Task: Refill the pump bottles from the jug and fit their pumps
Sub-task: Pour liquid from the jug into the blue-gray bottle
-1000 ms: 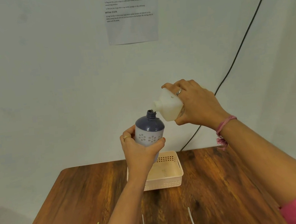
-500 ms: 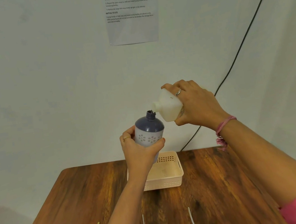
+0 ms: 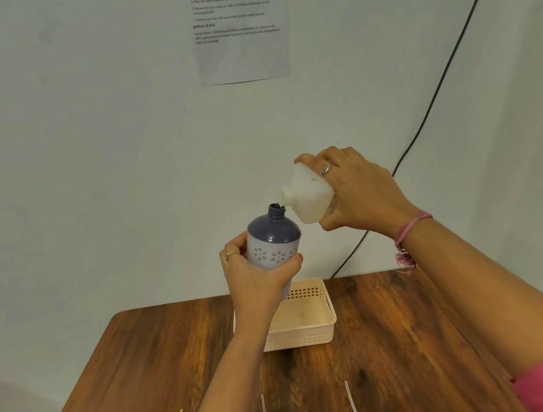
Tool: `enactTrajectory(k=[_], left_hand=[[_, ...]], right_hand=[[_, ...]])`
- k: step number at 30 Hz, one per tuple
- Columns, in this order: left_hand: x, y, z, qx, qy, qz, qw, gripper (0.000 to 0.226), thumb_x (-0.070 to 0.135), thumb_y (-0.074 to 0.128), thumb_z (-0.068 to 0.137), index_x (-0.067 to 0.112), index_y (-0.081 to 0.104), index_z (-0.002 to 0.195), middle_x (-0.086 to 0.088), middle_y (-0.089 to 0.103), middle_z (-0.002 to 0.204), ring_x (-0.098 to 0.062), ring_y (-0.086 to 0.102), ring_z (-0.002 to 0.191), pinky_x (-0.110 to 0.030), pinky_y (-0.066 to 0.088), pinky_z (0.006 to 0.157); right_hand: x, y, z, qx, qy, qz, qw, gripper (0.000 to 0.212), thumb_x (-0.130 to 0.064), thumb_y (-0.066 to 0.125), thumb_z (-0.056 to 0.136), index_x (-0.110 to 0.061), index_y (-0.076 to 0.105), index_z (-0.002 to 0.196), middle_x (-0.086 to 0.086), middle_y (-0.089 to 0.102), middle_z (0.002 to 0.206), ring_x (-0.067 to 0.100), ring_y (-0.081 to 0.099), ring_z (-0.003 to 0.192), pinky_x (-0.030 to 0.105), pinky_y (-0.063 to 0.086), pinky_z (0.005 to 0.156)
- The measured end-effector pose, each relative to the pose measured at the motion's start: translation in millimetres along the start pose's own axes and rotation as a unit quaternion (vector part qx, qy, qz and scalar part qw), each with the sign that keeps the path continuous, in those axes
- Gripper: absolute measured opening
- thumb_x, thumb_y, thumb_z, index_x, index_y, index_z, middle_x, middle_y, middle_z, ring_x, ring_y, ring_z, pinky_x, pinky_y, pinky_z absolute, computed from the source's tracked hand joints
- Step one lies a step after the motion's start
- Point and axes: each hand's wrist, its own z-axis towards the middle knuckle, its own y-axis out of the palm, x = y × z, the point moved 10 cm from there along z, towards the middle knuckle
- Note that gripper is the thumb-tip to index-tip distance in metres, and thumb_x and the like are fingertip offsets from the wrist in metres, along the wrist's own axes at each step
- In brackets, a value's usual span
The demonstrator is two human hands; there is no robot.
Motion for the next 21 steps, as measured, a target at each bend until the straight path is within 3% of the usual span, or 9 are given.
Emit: enactTrajectory(k=[15, 21], left_hand=[[-0.7, 1.7, -0.7, 0.002, -0.005, 0.002, 1.0, 0.077, 0.016, 0.092, 0.056, 0.03, 0.04, 0.112, -0.001, 0.047, 0.119, -0.008, 0.056, 0.096, -0.021, 0.052, 0.069], [-0.9, 2.9, 0.3, 0.001, -0.003, 0.004, 1.0, 0.078, 0.016, 0.092, 0.056, 0.029, 0.04, 0.114, -0.002, 0.047, 0.12, -0.01, 0.055, 0.098, -0.022, 0.053, 0.071]], right_hand=[[0.6, 1.8, 0.3, -0.002, -0.001, -0.002, 1.0, 0.096, -0.036, 0.08, 0.065, -0.028, 0.027, 0.145, 0.001, 0.044, 0.135, 0.021, 0.044, 0.119, 0.024, 0.03, 0.078], [0.8, 1.9, 1.5, -0.003, -0.001, 0.0, 1.0, 0.096, -0.036, 0.08, 0.066, -0.028, 0.026, 0.146, 0.002, 0.043, 0.137, 0.021, 0.043, 0.12, 0.028, 0.04, 0.085]])
